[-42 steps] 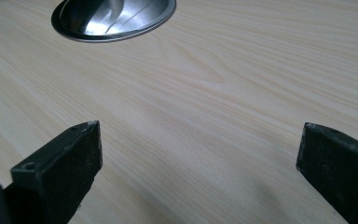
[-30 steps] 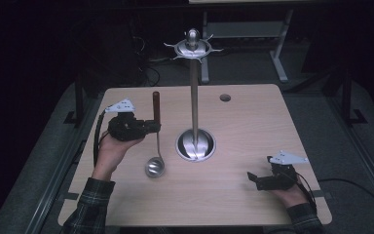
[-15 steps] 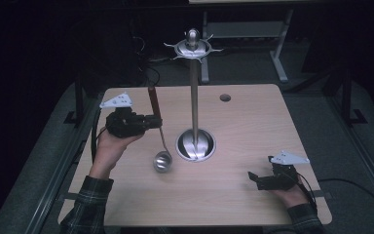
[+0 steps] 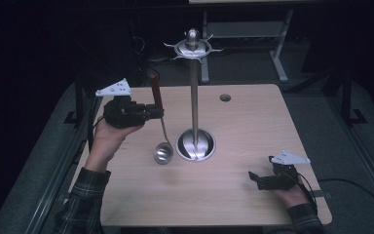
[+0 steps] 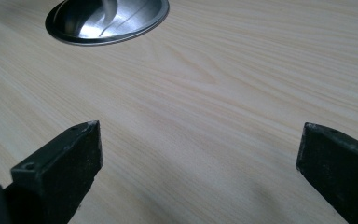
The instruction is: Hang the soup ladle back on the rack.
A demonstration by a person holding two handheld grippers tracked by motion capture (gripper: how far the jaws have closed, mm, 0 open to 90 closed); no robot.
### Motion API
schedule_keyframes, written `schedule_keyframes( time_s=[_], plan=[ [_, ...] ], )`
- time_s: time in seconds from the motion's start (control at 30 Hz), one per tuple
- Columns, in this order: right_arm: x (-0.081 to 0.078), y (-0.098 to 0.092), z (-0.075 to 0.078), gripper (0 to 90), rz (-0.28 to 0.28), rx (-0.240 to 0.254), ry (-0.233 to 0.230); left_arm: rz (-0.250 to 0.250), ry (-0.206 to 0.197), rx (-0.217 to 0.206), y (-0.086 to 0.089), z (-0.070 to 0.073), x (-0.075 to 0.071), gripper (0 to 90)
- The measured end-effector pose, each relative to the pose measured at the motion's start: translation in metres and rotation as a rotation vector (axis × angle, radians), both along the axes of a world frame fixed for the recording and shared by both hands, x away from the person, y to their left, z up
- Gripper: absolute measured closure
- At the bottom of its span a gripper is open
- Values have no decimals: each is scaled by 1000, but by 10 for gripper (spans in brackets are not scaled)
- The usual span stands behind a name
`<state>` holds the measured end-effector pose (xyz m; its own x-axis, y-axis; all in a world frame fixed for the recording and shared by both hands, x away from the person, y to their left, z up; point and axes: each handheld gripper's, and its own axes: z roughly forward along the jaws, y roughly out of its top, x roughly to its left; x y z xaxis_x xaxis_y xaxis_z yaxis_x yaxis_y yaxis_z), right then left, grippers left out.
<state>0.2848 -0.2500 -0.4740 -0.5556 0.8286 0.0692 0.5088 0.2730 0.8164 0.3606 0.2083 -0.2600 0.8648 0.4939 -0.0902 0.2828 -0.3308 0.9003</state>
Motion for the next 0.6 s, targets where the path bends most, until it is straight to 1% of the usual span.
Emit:
schedule_keyframes(
  time_s=[0.03,0.13,0.17,0.2,0.23,0.27,0.3,0.37,0.4,0.43,0.47,0.57,0.6],
  plan=[
    [0,0,0,0,0,0,-1,-2,-4,1,-1,2,1,736],
    [0,0,0,0,0,0,-1,-5,2,-4,-3,6,1,736],
    [0,0,0,0,0,0,-1,-12,-12,2,-5,11,3,736],
    [0,0,0,0,-1,0,-2,-12,-12,2,-5,11,3,736],
    [0,0,0,0,-1,-1,-2,-15,-16,0,-7,15,3,736],
    [0,0,0,0,-1,0,-3,-15,-16,0,-7,15,3,736],
    [0,-1,0,0,-1,0,-2,-23,-27,4,-8,21,4,736],
    [0,-1,0,0,-1,0,-3,-28,-28,6,-9,27,5,736],
    [0,-1,0,0,-1,0,-3,-28,-28,6,-9,27,5,736],
    [0,-1,0,0,-1,0,-3,-30,-41,8,-11,33,4,736],
    [0,-1,0,0,-1,-1,-3,-35,-46,10,-12,36,4,736],
    [0,-1,0,0,0,-3,-3,-41,-50,15,-15,42,5,736],
    [0,-1,0,0,0,-3,-4,-41,-50,15,-15,42,5,736]
  ],
)
